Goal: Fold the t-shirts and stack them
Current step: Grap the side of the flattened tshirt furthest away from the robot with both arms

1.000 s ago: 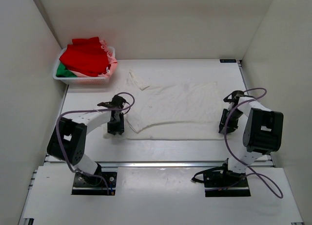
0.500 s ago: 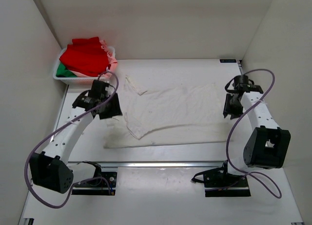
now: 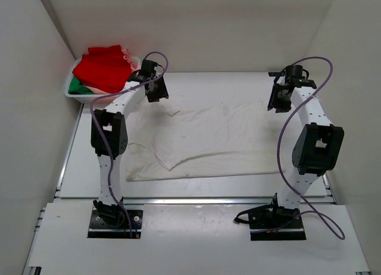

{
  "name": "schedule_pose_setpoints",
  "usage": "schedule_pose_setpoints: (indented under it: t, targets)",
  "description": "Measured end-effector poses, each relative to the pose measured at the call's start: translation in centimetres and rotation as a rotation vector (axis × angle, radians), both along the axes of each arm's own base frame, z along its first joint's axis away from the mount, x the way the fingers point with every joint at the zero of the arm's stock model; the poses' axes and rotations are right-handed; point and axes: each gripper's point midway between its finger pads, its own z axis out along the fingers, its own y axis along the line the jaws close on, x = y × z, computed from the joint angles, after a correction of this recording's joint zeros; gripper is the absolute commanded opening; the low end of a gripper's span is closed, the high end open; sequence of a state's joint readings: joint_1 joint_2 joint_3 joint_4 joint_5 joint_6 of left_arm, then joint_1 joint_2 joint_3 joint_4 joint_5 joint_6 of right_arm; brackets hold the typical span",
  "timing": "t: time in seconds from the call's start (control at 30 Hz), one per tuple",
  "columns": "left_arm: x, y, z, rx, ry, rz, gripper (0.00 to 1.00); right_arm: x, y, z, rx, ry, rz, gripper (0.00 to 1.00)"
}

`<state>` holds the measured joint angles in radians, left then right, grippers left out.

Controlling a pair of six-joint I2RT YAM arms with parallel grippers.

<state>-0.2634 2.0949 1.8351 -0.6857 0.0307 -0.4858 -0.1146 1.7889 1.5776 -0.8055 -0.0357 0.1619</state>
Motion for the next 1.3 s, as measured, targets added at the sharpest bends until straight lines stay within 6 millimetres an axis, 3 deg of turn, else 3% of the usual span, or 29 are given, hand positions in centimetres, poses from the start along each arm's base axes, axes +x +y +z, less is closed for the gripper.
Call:
schedule_pose_setpoints:
  t: [0.07, 0.2, 0.27, 0.37, 0.6, 0.73, 0.83, 0.87, 0.97, 1.0, 1.07, 1.17, 1.3]
  targets:
    - [2.8, 0.3, -1.3, 0.013, -0.023, 0.029, 0.58, 1.2, 0.1, -0.6, 0.011, -0.004, 0.007, 0.35]
    - [5.9, 1.5, -3.1, 0.028, -0.059, 0.080, 0.62, 3.2, 0.1, -1.0, 0.020, -0.042, 0.010, 0.40]
    - [7.4, 2.4, -3.5, 0.040, -0.077, 0.109, 0.63, 4.2, 0.0, -1.2, 0.026, -0.056, 0.006, 0.53]
    - [9.4, 3.2, -3.5, 0.055, -0.116, 0.139, 0.64, 6.0, -0.2, -1.9, 0.031, -0.073, -0.002, 0.59]
    - [11.6, 4.8, -5.0, 0.092, -0.131, 0.183, 0.62, 8.2, -0.3, -4.2, 0.047, -0.075, -0.020, 0.59]
    - [13.1, 4.7, -6.7, 0.101, -0.125, 0.183, 0.61, 8.6, -0.4, -4.5, 0.049, -0.080, -0.027, 0.59]
    - [13.0, 4.6, -8.6, 0.113, -0.095, 0.175, 0.60, 9.3, -0.5, -4.5, 0.046, -0.098, -0.030, 0.59]
    - [12.9, 4.6, -9.1, 0.116, -0.086, 0.172, 0.57, 9.5, -0.5, -4.6, 0.046, -0.099, -0.032, 0.59]
    - [12.9, 4.3, -9.1, 0.112, -0.086, 0.174, 0.31, 10.4, -0.7, -5.1, 0.043, -0.103, -0.035, 0.59]
    - [12.8, 4.2, -9.2, 0.111, -0.083, 0.173, 0.17, 10.6, -0.8, -5.4, 0.041, -0.099, -0.037, 0.60]
    - [12.7, 4.3, -9.3, 0.109, -0.074, 0.173, 0.03, 10.9, -0.9, -6.0, 0.041, -0.090, -0.041, 0.61]
    - [12.6, 4.3, -9.3, 0.102, -0.067, 0.165, 0.00, 11.7, -1.0, -7.0, 0.045, -0.081, -0.049, 0.69]
    - [12.5, 3.9, -9.3, 0.076, -0.063, 0.144, 0.00, 12.7, -1.0, -8.8, 0.057, -0.059, -0.052, 0.70]
